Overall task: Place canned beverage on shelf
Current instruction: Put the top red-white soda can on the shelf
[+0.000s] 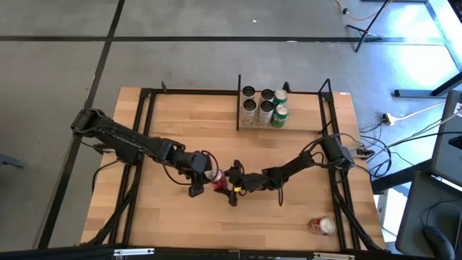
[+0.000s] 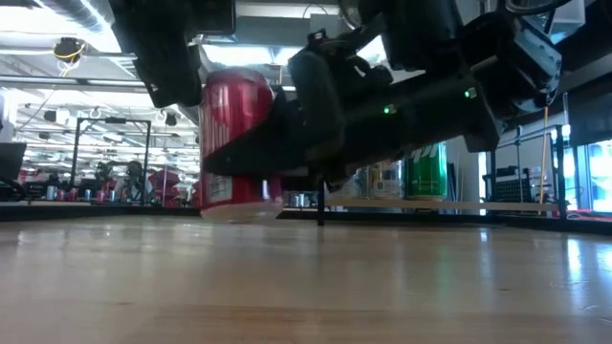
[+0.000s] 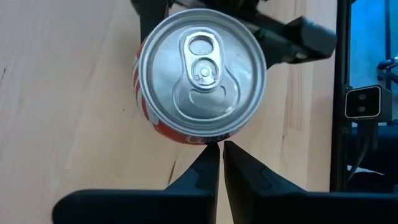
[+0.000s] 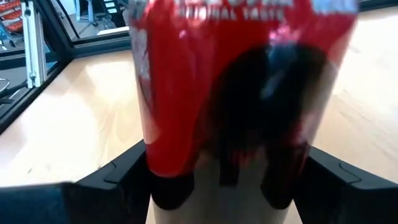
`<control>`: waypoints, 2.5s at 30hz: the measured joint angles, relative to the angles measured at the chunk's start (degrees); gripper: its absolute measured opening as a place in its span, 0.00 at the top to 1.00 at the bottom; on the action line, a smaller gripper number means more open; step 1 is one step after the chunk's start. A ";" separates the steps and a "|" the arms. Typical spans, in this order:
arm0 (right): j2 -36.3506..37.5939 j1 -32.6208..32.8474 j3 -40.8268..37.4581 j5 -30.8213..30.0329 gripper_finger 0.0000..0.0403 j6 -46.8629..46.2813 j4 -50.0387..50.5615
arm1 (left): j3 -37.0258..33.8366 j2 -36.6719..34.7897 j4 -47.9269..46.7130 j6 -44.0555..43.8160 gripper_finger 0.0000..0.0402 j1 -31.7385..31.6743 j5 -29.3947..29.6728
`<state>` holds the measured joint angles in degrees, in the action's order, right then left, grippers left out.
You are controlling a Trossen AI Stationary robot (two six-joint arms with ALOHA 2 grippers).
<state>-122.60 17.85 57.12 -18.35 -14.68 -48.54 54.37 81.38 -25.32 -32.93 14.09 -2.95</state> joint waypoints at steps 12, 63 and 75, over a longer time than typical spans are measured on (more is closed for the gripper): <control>-1.01 -0.32 1.27 -2.53 0.28 1.66 5.55 | 0.24 -0.07 -3.47 0.26 0.99 1.15 0.81; 22.02 -0.79 3.85 -2.62 0.03 -3.15 54.54 | -5.69 6.24 19.43 -16.04 0.99 18.35 19.39; 17.24 -4.85 3.85 -3.01 0.03 -4.61 44.78 | -6.21 13.29 29.69 -8.87 0.99 13.41 19.50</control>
<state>-105.36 13.00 60.97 -21.36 -19.29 -3.76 48.16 94.67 4.37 -41.80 27.49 16.55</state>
